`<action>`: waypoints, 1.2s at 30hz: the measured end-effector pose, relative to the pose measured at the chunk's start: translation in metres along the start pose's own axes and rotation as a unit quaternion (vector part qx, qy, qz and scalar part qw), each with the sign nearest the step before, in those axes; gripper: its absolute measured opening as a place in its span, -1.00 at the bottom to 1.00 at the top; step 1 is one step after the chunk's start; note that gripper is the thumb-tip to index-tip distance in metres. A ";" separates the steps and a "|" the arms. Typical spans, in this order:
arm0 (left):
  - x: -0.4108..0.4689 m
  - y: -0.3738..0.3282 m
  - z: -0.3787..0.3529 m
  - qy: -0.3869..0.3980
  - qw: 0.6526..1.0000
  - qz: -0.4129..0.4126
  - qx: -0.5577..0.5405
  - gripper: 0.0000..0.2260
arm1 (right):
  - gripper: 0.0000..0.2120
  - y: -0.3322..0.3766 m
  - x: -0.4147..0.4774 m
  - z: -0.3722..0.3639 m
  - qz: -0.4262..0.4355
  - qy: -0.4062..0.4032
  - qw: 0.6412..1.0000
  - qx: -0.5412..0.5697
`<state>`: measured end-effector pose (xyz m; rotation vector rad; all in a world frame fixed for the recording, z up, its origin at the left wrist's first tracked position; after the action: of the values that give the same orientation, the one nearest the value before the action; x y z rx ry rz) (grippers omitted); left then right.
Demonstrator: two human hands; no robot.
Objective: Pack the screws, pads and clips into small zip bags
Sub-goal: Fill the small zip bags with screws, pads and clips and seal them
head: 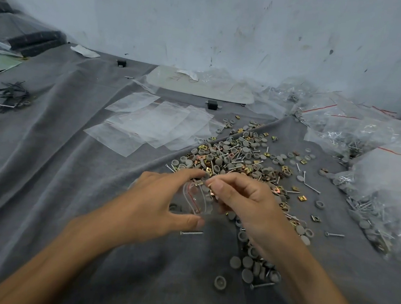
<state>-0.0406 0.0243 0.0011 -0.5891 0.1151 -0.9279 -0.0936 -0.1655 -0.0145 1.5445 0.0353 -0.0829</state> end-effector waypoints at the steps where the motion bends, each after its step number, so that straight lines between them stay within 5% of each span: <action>1: 0.000 0.000 0.000 -0.001 1.000 -0.001 -0.001 -0.26 | -0.80 0.000 -0.001 -0.002 0.007 0.003 1.000 -0.018; 15: -0.001 0.001 -0.002 -0.010 1.000 0.001 -0.010 -0.26 | -0.82 0.000 -0.004 -0.006 0.056 -0.029 0.986 -0.152; 24: -0.003 0.000 -0.001 -0.008 1.000 0.004 0.016 -0.25 | -0.89 0.013 0.015 0.075 0.068 -0.234 0.935 -0.259; 29: -0.002 -0.002 -0.001 -0.018 1.000 -0.003 0.006 -0.28 | -0.88 -0.004 0.030 0.072 0.016 -0.161 0.877 -0.452; 36: -0.001 0.000 0.000 -0.022 1.000 -0.004 0.009 -0.28 | -0.71 -0.011 0.044 0.073 -0.030 -0.115 0.816 -0.566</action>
<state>-0.0410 0.0252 0.0010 -0.5930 0.0651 -0.9215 -0.0526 -0.2402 -0.0267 0.3207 -0.0553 -0.2482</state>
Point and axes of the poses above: each hand's wrist, its own x-axis towards the middle knuckle, its own z-axis out of the back of the hand, y = z × x, the point moved 2 cm from there along x, towards the middle knuckle, and after that the axes turned 12 degrees about -z, right-handed, at the moved point
